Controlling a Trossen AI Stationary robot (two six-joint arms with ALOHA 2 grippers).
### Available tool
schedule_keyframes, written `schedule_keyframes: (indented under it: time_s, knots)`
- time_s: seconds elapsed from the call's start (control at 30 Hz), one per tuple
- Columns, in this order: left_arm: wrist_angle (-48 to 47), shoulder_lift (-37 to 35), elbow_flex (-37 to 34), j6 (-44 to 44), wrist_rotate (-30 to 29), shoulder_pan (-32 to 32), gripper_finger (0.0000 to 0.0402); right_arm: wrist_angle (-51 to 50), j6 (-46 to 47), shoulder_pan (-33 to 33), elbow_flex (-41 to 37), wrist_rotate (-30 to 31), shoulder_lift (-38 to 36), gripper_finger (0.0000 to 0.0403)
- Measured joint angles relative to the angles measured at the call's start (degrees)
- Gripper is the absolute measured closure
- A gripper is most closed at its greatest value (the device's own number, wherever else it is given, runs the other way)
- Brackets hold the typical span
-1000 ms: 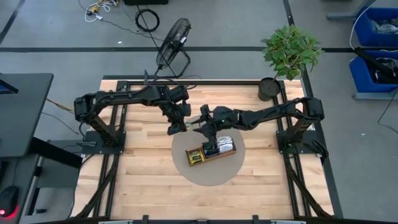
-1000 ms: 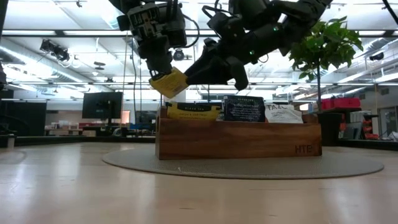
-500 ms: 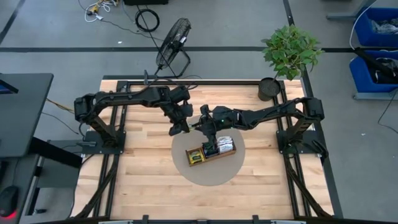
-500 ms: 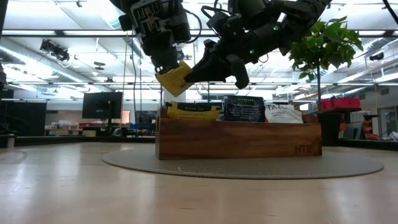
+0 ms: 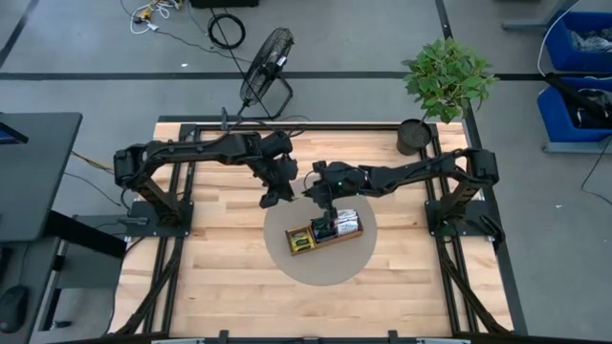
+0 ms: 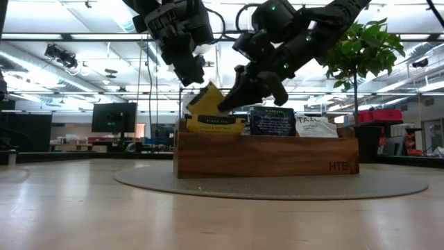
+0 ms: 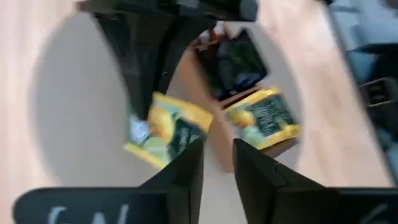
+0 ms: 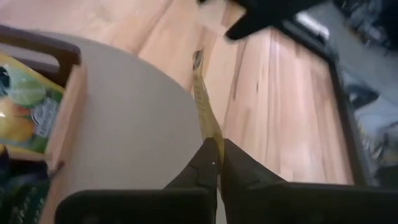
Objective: Pick & Place Tea
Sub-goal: Put the yellow tea bag into the left section of the wooden organizer
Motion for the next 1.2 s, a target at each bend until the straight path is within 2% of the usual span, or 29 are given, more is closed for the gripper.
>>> schedule_keyframes:
  time_s: [0.2, 0.43, 0.53, 0.67, 0.9, 1.03, 1.13, 1.2]
  knots:
    - [1.0, -2.9, 0.0, 0.2, -10.2, 0.1, 0.0298, -1.9, 2.9, -2.2, 0.0, -2.4, -0.4, 0.0401]
    - [5.5, -8.4, 0.0, 0.2, -21.3, -0.7, 0.0323, -1.8, 4.5, -3.5, 0.0, -3.7, -0.4, 0.0402]
    - [10.5, -11.7, -1.9, 1.0, -21.5, -0.7, 0.0334, -1.1, 5.1, -3.9, 0.0, -4.2, -0.5, 0.0402]
    - [25.7, -18.5, -12.3, -0.4, -21.6, -0.6, 0.0345, 1.8, 5.2, -5.0, -2.1, -5.3, -2.7, 0.0403]
    - [40.5, -28.2, -25.8, -1.7, -22.7, -1.0, 0.0348, 14.5, 8.2, -6.3, -10.8, -8.4, -9.7, 0.0403]
    - [48.0, -30.3, -31.6, -2.8, -21.1, -1.4, 0.0348, 18.2, 10.7, -6.2, -13.0, -8.7, -11.9, 0.0403]
    - [59.5, -30.1, -36.9, -5.7, -18.6, -2.1, 0.0348, 19.7, 11.5, -5.9, -13.0, -8.5, -11.8, 0.0403]
    - [63.3, -29.7, -39.6, -8.3, -17.2, -2.2, 0.0348, 19.7, 11.6, -5.8, -12.7, -8.6, -11.7, 0.0403]
